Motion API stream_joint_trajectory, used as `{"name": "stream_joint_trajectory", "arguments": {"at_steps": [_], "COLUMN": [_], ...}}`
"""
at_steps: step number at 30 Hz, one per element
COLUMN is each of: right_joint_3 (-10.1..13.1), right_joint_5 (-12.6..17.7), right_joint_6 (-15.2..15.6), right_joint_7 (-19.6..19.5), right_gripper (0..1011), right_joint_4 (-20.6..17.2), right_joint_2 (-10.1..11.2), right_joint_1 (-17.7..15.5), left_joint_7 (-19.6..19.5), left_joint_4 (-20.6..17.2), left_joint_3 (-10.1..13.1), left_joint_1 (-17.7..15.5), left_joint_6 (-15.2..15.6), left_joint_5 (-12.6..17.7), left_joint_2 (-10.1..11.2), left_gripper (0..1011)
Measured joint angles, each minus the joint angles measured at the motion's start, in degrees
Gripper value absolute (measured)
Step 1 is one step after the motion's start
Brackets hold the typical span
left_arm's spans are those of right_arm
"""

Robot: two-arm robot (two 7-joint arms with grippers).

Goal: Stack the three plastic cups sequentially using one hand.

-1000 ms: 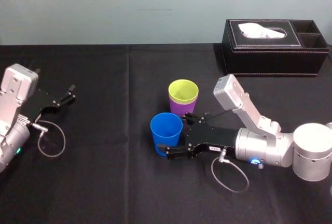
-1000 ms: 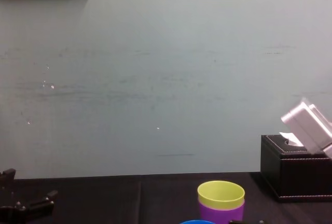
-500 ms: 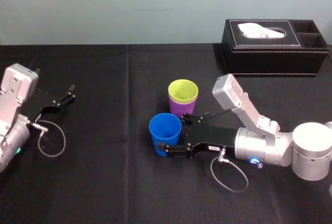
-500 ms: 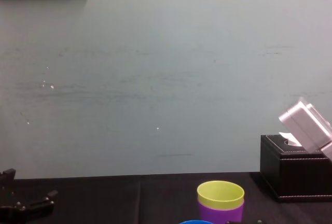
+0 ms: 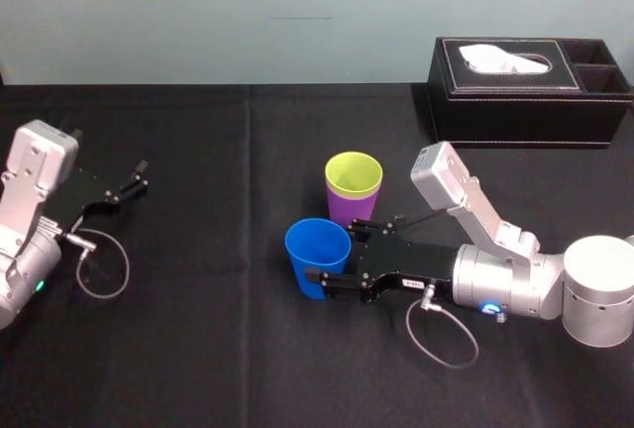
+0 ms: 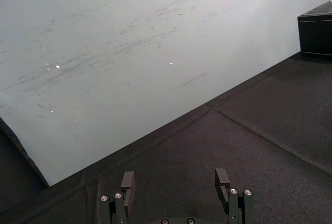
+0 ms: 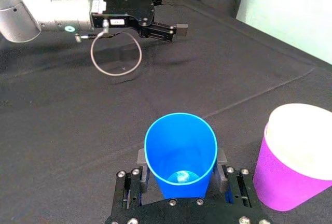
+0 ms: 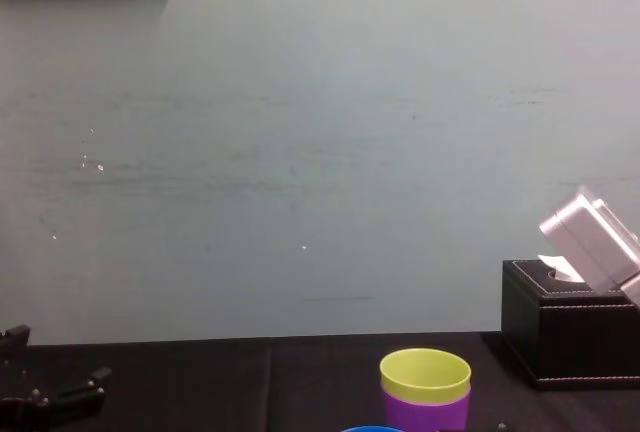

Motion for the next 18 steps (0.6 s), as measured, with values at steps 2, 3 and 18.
{"name": "stream_joint_trajectory", "arguments": {"at_steps": [2, 3, 18], "right_joint_3": [0.01, 0.01, 0.41], "right_joint_5": [0.00, 0.00, 0.46], "right_joint_6": [-0.01, -0.01, -0.01], "right_joint_7": [-0.01, -0.01, -0.18], "right_gripper": [729, 724, 726], "right_joint_4": [-0.01, -0.02, -1.20], "right_joint_2": [0.00, 0.01, 0.75], "right_joint_1": [-0.01, -0.02, -0.46], "left_joint_7": [0.00, 0.00, 0.00], "left_joint_4": [0.00, 0.00, 0.00], "left_joint_3": [0.00, 0.00, 0.00], "left_joint_1": [0.00, 0.00, 0.00], "left_joint_6": [0.00, 0.00, 0.00], "left_joint_5": [0.00, 0.00, 0.00], "left_joint_2": [0.00, 0.00, 0.00], "left_gripper": [1011, 1011, 1011]}}
